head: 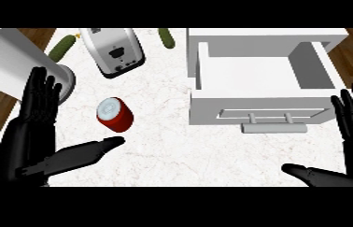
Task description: Pick up the can, place it into the drawer and close the drawer
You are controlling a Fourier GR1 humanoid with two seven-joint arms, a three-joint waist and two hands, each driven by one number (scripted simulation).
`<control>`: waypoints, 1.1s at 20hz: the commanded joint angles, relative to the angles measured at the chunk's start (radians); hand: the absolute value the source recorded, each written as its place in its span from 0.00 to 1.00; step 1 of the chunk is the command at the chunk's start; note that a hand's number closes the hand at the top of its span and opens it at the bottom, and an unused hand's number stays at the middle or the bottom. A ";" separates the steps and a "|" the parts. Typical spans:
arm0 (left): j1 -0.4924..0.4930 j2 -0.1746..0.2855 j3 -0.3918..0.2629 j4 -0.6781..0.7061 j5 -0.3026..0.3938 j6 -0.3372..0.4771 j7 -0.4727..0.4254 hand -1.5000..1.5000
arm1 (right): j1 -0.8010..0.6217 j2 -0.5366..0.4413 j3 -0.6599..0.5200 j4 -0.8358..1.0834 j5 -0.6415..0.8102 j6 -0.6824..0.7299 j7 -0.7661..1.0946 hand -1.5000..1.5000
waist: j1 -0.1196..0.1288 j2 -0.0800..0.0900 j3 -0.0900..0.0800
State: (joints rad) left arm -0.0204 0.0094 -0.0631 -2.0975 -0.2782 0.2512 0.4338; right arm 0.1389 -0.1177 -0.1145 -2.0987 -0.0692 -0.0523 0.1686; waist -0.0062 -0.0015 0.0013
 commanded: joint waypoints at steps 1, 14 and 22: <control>0.041 -0.009 -0.101 -0.049 -0.069 0.050 0.067 0.00 | 0.088 -0.018 -0.067 -0.049 -0.063 0.051 0.001 0.00 | 0.002 0.000 -0.001; 0.096 -0.005 -0.043 -0.273 -0.015 0.044 0.250 0.00 | 0.232 -0.011 -0.217 0.051 -0.171 0.240 -0.198 0.00 | 0.002 0.000 -0.001; 0.057 -0.009 0.027 -0.166 0.151 0.140 0.178 0.00 | 0.314 0.003 -0.278 -0.066 -0.243 0.310 -0.150 0.00 | -0.002 0.000 -0.001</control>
State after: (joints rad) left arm 0.0672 0.0015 -0.1030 -2.2975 -0.1970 0.3817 0.6279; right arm 0.3866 -0.1294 -0.3573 -2.1433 -0.2809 0.1977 0.0550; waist -0.0053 -0.0013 -0.0003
